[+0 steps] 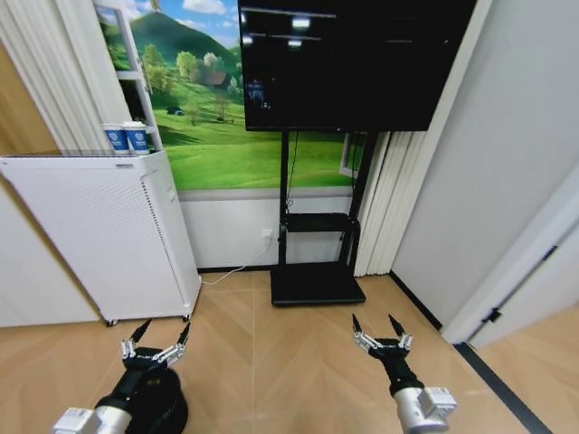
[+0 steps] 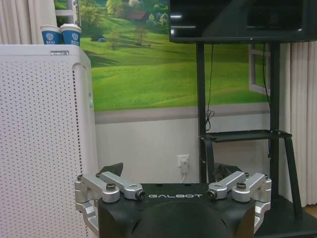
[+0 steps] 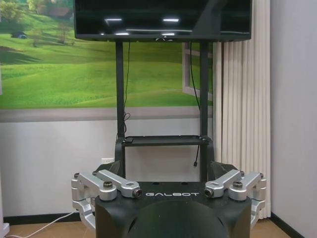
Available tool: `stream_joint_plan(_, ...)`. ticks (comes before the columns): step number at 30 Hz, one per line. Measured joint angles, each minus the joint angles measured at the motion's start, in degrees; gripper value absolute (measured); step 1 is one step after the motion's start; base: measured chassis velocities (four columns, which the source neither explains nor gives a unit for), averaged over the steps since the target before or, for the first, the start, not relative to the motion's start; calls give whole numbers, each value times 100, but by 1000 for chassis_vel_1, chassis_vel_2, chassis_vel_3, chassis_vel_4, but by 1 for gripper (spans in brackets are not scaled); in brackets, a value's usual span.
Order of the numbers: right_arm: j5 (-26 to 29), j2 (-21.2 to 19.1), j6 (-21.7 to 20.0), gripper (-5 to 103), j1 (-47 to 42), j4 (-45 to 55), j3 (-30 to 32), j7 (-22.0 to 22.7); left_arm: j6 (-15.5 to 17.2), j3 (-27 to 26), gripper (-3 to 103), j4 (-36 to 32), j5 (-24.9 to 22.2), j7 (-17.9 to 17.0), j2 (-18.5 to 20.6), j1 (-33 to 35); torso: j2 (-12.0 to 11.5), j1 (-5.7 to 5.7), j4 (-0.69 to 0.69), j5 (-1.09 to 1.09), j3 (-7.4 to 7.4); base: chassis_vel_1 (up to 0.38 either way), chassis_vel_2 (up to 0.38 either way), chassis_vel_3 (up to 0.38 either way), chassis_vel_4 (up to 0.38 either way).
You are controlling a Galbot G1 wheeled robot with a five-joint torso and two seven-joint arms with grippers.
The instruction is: Pick up the trash bin and place the garbage on the floor into it.
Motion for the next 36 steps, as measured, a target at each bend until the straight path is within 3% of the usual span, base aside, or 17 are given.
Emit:
stream_joint_plan(2,0,0,0,100,1,-1,0,0,0,0,100,-2,0,1,0,1,-1,0,0,11,1,355,-350,-355,361)
stream_joint_plan(3,0,0,0,100,0,-1,0,0,0,0,100,-1,0,0,0,0,0,0,0,-6,-2,322,-357,-337,329)
stream_joint_plan(4,0,0,0,100,0,-1,0,0,0,0,100,-1,0,0,0,0,0,0,0,-6,-2,322,-357,-337,329)
stream_joint_plan(6,0,0,-1,100,1,-1,0,0,0,0,100,-2,0,1,0,1,-3,-2,0,11,-1,334,-320,-320,307)
stream_joint_plan(8,0,0,0,100,-2,-1,0,0,0,0,100,-2,0,1,0,1,-2,-2,-1,11,-1,263,-269,-321,284)
stream_joint_plan(9,0,0,0,100,-3,-1,0,0,0,0,100,-1,0,1,0,1,-2,-2,0,-4,-2,263,-226,-235,274)
stream_joint_plan(12,0,0,0,100,-2,-1,0,0,0,0,100,-2,0,0,0,2,-2,-4,2,8,-2,203,-181,-165,149)
stream_joint_plan(15,0,0,0,100,-2,-1,0,0,0,0,100,-1,0,0,0,1,-3,-3,0,-1,-2,81,-38,-120,55)
stream_joint_plan(36,0,0,0,100,1,0,0,0,0,1,100,-1,0,0,0,0,-7,-1,0,4,-2,8,47,-7,-48)
